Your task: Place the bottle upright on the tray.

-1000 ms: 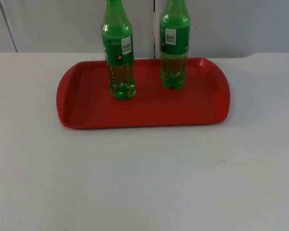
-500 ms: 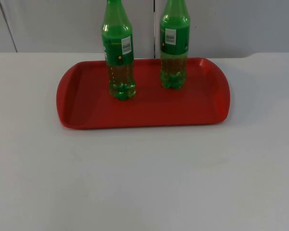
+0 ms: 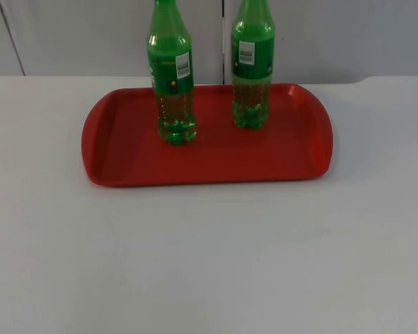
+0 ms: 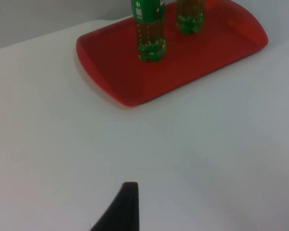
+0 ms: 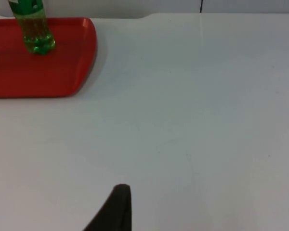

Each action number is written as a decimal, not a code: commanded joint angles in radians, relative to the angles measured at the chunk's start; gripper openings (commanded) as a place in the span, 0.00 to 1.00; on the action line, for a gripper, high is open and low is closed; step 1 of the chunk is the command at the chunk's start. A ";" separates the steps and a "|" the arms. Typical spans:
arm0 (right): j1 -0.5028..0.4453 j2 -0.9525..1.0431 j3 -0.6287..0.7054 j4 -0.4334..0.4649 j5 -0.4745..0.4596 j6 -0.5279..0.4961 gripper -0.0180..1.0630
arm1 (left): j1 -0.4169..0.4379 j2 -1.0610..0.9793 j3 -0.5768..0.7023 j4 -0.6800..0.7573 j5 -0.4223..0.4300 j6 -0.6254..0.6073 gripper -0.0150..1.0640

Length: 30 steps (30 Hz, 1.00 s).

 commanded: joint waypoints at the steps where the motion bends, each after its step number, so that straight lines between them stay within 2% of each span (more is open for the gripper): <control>1: -0.008 -0.004 0.001 -0.001 -0.006 -0.002 0.99 | -0.006 -0.004 0.004 0.005 -0.002 0.002 0.99; 30: -0.008 -0.004 0.001 -0.001 -0.006 -0.002 0.99 | -0.006 -0.004 0.004 0.005 -0.002 0.002 0.99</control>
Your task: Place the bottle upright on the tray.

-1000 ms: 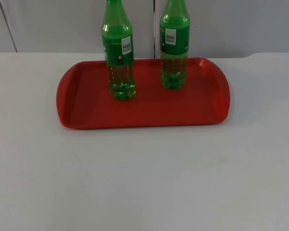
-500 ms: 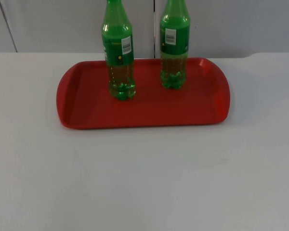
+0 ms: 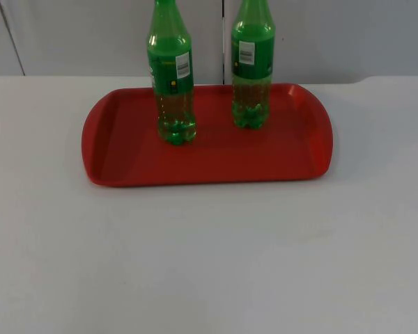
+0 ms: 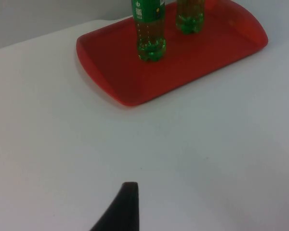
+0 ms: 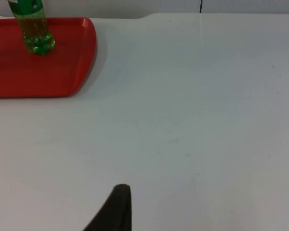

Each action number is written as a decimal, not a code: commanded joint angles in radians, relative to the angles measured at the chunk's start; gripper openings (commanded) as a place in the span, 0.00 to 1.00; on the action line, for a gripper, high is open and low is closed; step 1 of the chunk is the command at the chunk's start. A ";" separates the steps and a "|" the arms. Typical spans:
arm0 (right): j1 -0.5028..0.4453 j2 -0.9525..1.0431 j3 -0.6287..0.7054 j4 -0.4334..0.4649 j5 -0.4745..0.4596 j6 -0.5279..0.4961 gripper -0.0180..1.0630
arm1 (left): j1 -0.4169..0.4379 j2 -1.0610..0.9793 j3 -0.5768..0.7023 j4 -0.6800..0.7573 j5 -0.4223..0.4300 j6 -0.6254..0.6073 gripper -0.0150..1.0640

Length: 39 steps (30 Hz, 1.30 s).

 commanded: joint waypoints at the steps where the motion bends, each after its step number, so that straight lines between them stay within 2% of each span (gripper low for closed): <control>1: -0.008 -0.004 0.001 -0.001 -0.006 -0.002 0.99 | -0.006 -0.004 0.004 0.005 -0.002 0.002 0.99; 11: -0.008 -0.004 0.001 -0.001 -0.006 -0.002 0.99 | 0.011 -0.004 0.004 0.004 -0.002 0.002 0.99; 17: -0.008 -0.004 0.001 -0.001 -0.006 -0.002 0.99 | 0.091 -0.004 0.004 0.004 -0.002 0.002 0.99; 24: -0.008 -0.004 0.001 -0.001 -0.006 -0.002 0.99 | 0.143 -0.004 0.004 0.004 -0.002 0.002 0.99; 28: -0.008 -0.004 0.001 -0.001 -0.006 -0.002 0.99 | 0.211 -0.004 0.004 0.004 -0.002 0.002 0.99; 30: -0.008 -0.004 0.001 -0.001 -0.006 -0.002 0.99 | 0.218 -0.004 0.004 0.004 -0.002 0.002 0.99; 39: -0.008 -0.004 0.001 -0.001 -0.006 -0.002 0.99 | 0.383 -0.004 0.004 0.004 -0.002 0.002 0.99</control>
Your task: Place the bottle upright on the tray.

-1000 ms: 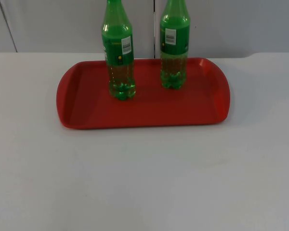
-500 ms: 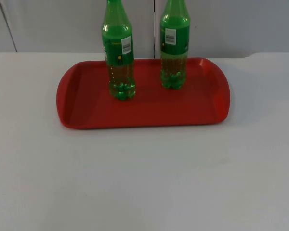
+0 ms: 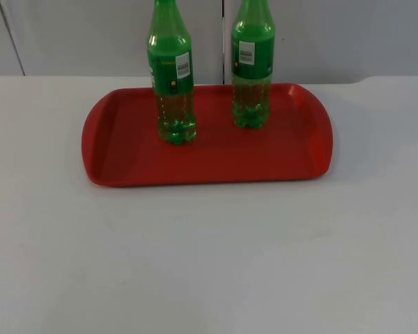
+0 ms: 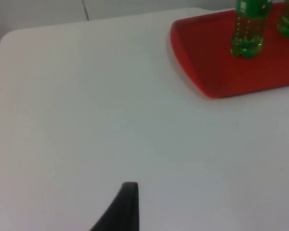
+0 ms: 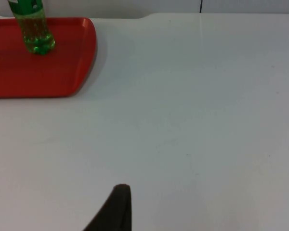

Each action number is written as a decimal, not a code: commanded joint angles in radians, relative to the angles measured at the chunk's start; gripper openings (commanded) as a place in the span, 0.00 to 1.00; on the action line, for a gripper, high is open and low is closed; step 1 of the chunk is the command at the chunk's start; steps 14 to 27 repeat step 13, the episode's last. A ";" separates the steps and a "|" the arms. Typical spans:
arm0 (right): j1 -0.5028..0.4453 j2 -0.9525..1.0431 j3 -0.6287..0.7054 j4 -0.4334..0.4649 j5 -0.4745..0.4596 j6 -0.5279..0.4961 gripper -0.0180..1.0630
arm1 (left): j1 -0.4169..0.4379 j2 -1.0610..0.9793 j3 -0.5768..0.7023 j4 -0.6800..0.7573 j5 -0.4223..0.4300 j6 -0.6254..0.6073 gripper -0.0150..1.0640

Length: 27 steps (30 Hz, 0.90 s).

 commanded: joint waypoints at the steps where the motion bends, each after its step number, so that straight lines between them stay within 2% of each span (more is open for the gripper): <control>1: -0.008 -0.004 0.001 -0.001 -0.006 -0.002 0.99 | 0.053 -0.004 0.004 0.004 -0.002 0.002 0.99; 12: -0.008 -0.004 0.001 -0.001 -0.006 -0.002 0.99 | 0.197 -0.004 0.004 0.004 -0.002 0.002 0.99; 27: -0.008 -0.004 0.001 -0.001 -0.006 -0.002 0.99 | 0.197 -0.004 0.004 0.004 -0.002 0.002 0.99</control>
